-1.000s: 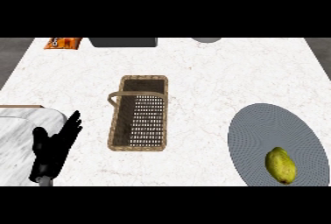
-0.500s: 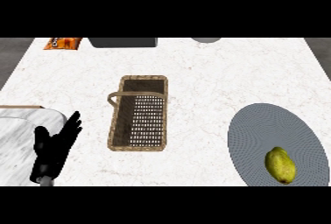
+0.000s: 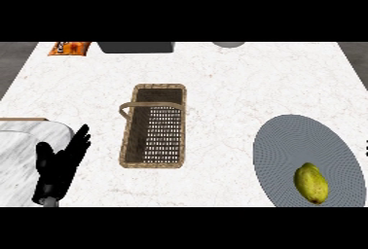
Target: Pick the pear from the placemat and place it in the basket
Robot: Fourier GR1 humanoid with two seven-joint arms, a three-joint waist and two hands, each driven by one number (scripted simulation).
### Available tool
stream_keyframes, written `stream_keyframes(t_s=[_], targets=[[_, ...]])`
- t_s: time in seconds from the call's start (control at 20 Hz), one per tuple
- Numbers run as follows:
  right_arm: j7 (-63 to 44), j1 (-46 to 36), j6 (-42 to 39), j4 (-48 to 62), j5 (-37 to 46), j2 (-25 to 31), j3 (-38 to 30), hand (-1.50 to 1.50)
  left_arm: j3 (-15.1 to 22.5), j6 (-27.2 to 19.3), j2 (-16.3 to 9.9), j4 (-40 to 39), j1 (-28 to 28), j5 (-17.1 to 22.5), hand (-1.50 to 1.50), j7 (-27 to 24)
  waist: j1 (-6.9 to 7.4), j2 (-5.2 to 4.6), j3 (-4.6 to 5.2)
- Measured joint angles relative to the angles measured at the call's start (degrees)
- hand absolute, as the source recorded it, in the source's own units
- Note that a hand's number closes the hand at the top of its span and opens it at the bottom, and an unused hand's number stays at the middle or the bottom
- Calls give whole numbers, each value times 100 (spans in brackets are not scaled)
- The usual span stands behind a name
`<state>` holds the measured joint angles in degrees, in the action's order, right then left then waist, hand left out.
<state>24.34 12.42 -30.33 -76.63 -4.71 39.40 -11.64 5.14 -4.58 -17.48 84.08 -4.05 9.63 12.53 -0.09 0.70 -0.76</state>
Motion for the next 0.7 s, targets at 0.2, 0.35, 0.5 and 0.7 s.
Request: stream_keyframes(t_s=[0.2,0.35,0.5,0.7], targets=[[-82,-77,168,4,192,-205,104,-150,8,5,55,8,-32,-72,0,-63,1,0,-1],[-126,-137,286,-33,285,-393,168,-150,-26,24,82,-28,-3,-48,0,43,-3,-5,8],[-190,-264,341,28,341,-507,182,-150,-45,34,99,66,-94,-65,0,4,11,-11,18],[-234,-379,381,48,461,-600,228,-150,-82,41,135,11,-79,-91,0,20,2,-6,11]])
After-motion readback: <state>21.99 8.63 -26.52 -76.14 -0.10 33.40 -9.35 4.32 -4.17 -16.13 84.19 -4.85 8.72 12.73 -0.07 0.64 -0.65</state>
